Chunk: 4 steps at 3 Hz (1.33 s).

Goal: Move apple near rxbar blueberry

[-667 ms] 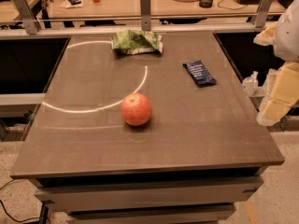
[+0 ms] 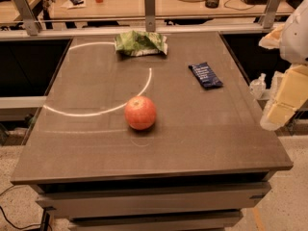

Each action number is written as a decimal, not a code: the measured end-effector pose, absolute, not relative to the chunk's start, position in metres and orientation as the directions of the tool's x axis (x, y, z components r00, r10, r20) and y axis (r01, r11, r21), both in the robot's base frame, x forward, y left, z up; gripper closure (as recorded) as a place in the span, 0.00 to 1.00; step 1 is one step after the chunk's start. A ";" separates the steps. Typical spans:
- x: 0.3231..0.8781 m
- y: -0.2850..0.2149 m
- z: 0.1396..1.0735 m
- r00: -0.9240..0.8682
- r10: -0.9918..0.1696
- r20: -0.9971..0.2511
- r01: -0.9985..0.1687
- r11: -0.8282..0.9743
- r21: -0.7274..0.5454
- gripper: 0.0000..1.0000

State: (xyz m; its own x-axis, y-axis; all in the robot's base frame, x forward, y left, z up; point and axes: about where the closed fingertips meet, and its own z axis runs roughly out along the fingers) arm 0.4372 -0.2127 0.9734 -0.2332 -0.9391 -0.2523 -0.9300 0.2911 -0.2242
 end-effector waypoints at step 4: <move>0.424 -0.086 0.928 -0.118 -0.681 -0.723 -0.930 0.332 -0.161 0.00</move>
Offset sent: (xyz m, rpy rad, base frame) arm -0.0061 0.1225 -0.0208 0.5012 -0.1471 0.0057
